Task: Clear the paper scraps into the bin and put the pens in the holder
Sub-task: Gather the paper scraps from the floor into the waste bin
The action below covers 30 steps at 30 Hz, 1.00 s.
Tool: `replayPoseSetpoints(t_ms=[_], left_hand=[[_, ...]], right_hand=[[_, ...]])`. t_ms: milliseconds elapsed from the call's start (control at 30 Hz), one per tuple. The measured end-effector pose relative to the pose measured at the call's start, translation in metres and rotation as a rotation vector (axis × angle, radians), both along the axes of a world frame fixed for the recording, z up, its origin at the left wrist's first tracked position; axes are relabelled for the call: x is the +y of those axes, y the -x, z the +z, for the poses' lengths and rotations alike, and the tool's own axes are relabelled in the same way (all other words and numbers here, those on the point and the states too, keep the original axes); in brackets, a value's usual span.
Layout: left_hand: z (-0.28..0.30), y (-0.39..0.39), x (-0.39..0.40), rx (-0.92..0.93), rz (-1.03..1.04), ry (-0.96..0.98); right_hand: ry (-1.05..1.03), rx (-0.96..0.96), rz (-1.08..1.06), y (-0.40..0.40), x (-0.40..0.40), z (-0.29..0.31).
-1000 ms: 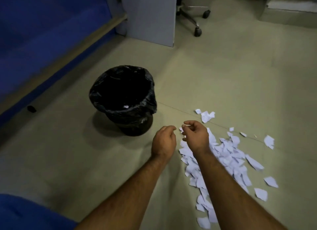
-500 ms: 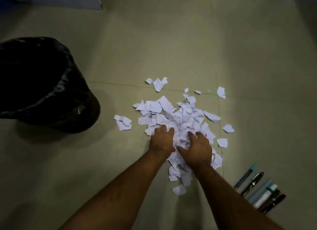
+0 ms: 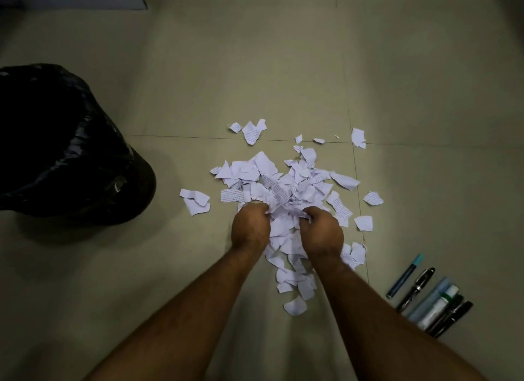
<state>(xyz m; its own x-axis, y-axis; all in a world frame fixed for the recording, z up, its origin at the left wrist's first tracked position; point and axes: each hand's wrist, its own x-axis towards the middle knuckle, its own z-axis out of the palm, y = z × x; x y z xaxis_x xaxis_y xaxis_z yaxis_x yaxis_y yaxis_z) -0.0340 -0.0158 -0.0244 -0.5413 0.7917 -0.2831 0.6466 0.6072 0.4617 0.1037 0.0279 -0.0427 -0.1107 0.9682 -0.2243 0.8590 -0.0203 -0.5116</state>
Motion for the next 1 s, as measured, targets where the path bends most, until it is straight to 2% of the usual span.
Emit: replayPoseSetpoints(t_ms=[200,500,667,867,1000], left_hand=[[0.019,0.004,-0.003,-0.09,0.149,-0.05],[0.092,0.032,-0.009,-0.139,0.197,-0.113],[0.163,0.072,-0.012,-0.14,0.309,-0.22],[0.252,0.168,-0.037,-0.087,0.516,-0.408],[0.294,0.231,-0.071,-0.012,0.554,-0.371]], right_hand=[[-0.011,0.215,-0.18,0.012,0.005,0.017],[-0.023,0.369,-0.203,0.044,-0.003,0.089],[0.01,0.59,-0.123,0.111,-0.002,0.149],[-0.034,0.806,0.058,0.225,-0.011,0.229],[-0.048,0.823,0.226,0.296,-0.034,0.262]])
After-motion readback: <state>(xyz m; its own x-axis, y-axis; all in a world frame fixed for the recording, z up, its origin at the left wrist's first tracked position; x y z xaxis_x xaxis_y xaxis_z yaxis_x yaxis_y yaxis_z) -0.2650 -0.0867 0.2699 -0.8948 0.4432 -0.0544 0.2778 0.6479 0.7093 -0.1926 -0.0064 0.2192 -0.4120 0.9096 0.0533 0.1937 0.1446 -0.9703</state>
